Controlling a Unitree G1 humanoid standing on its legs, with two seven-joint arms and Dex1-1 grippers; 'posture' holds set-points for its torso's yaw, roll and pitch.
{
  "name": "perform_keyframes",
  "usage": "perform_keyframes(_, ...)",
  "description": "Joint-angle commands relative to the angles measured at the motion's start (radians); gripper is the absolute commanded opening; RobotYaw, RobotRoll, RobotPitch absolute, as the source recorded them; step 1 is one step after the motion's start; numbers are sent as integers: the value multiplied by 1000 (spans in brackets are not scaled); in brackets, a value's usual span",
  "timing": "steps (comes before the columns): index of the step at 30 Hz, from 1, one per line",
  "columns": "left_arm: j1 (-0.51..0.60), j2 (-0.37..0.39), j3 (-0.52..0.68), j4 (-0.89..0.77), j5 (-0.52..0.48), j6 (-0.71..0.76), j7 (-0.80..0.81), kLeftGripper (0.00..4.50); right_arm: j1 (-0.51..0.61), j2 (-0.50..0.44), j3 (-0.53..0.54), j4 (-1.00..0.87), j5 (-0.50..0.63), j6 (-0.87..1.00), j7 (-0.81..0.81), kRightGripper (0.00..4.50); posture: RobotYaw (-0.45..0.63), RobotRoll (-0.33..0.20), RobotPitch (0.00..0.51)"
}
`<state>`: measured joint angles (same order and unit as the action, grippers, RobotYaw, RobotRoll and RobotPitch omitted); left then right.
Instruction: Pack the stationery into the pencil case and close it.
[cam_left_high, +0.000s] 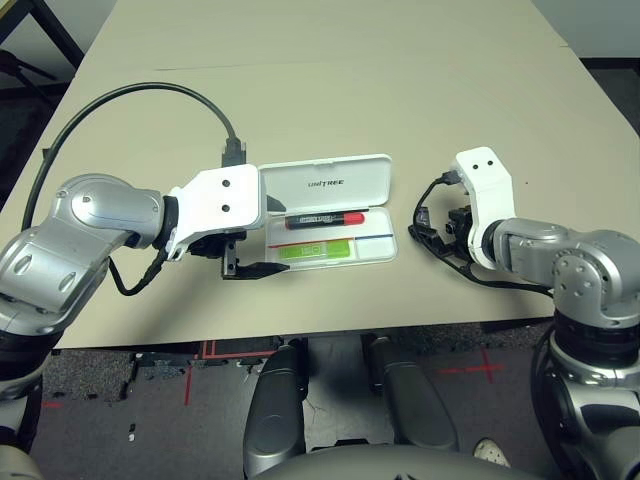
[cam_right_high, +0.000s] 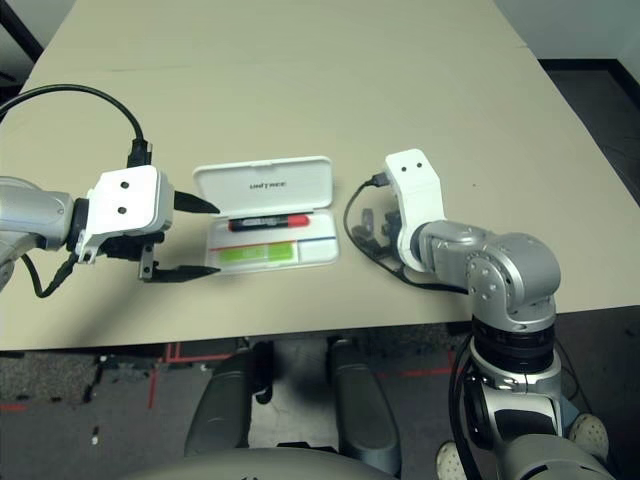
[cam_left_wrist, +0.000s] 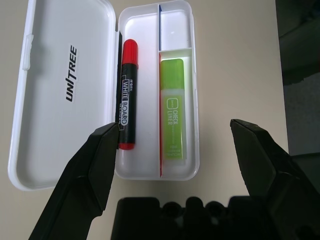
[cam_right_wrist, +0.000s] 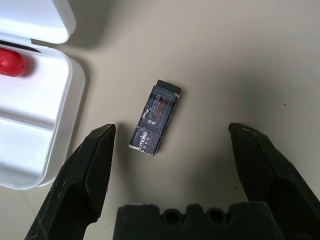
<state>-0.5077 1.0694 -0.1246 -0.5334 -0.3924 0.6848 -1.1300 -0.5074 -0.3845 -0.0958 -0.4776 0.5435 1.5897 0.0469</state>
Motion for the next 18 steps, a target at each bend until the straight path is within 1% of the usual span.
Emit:
perform_keyframes(1, -2, -3, 0, -13, 1, 2, 3, 4500, 15, 4, 26, 44, -27, 23, 26, 3887, -15, 0, 261)
perform_keyframes(2, -3, -4, -1, -13, 1, 3, 3, 4500, 14, 3, 27, 45, -32, 23, 31, 3489, -15, 0, 261)
perform_keyframes(4, -6, -5, -4, -13, 1, 4, 2, 4500, 12, -6, 37, 44, -41, 20, 45, 2827, -15, 0, 261)
perform_keyframes(5, -9, -6, -5, -11, 1, 3, 2, 4500, 10, -8, 41, 44, -45, 19, 51, 2395, -17, 0, 252)
perform_keyframes(7, -13, -8, -7, -10, 2, 4, 1, 4500, 7, -17, 50, 44, -53, 15, 63, 1738, -17, 0, 252)
perform_keyframes(9, -17, -10, -10, -9, 2, 6, 0, 4500, 4, -45, 77, 45, -68, -8, 74, 932, -17, 0, 252)
perform_keyframes(11, -18, -11, -10, -12, 1, 9, 1, 4500, 5, -62, 93, 45, -78, -24, 86, 289, -14, 0, 250)
perform_keyframes(15, -19, -10, -9, -16, -1, 12, 0, 4500, 5, -115, 144, 45, -87, -68, 128, 250, -10, 0, 246)
perform_keyframes(17, -20, -9, -9, -16, -2, 13, -1, 4500, -5, -199, 207, 38, -89, -137, 195, 250, -9, 0, 244)
perform_keyframes(18, -20, -7, -8, -16, -2, 13, -2, 4500, -16, -260, 257, 42, -99, -196, 249, 250, -9, 0, 241)
